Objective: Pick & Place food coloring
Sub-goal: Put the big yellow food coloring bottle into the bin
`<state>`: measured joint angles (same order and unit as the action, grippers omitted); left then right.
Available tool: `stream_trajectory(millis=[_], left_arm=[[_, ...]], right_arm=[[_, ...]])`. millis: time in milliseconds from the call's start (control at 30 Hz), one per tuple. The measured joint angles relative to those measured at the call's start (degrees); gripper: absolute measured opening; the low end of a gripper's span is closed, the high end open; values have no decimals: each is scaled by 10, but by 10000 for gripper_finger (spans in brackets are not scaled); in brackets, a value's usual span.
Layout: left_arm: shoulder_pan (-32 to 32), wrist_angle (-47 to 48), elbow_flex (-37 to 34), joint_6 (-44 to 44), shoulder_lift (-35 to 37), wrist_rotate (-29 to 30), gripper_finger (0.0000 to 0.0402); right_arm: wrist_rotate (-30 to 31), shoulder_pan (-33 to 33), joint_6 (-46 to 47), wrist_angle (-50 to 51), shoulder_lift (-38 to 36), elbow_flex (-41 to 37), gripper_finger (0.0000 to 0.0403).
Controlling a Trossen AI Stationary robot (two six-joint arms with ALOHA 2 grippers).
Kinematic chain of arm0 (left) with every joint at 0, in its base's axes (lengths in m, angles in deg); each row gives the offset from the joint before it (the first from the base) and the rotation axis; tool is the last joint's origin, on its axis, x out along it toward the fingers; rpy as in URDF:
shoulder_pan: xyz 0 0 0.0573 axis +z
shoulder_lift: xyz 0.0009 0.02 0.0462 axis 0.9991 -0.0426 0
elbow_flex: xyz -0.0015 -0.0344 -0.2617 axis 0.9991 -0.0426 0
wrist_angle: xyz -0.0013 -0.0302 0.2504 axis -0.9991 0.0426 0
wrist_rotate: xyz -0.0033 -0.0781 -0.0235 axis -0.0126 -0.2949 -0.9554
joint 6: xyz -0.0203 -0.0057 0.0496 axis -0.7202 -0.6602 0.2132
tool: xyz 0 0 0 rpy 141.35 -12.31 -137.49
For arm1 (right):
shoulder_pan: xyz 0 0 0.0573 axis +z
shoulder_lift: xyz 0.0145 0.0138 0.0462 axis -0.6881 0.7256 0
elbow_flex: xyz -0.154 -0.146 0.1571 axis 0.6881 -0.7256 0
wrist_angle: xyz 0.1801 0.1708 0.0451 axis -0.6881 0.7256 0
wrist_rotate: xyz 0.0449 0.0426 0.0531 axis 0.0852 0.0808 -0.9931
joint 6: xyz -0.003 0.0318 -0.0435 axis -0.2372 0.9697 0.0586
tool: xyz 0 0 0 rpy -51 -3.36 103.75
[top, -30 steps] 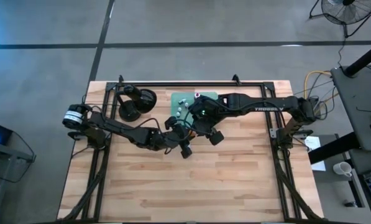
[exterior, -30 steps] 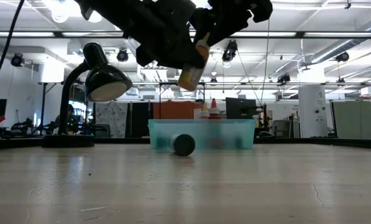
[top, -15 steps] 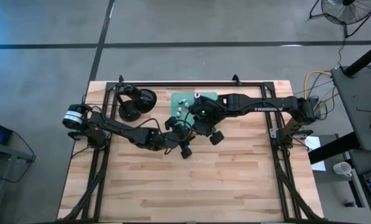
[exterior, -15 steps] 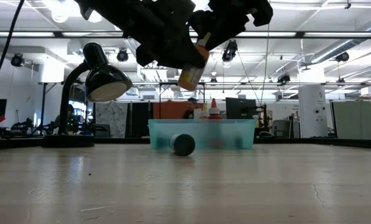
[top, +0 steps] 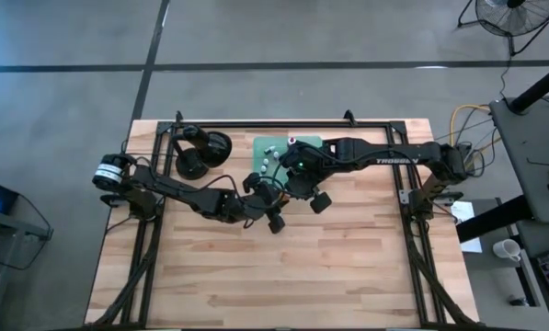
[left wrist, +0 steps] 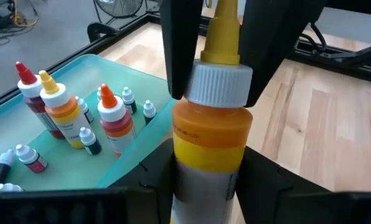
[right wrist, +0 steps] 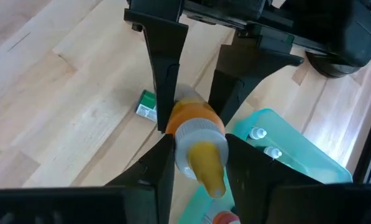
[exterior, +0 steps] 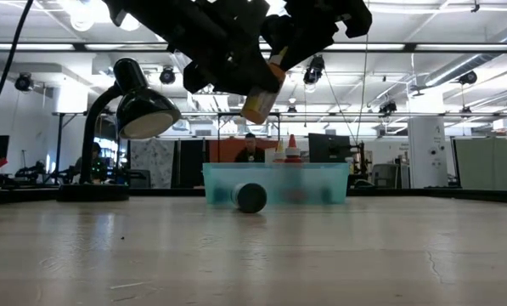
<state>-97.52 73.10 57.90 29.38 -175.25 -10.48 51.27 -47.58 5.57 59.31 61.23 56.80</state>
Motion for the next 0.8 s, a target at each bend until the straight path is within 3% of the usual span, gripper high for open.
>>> stream_trajectory(millis=[167,367,633,800], left_arm=[[0,2,0,-9,0,14,166],[-16,39,1,-28,13,39,225],[-63,181,-5,-234,51,47,238],[-93,231,-11,-350,54,78,238]], right_arm=[[11,-3,0,1,0,0,112],[80,-21,0,3,0,-2,113],[241,-55,90,-32,4,2,115],[253,-57,128,10,54,54,116]])
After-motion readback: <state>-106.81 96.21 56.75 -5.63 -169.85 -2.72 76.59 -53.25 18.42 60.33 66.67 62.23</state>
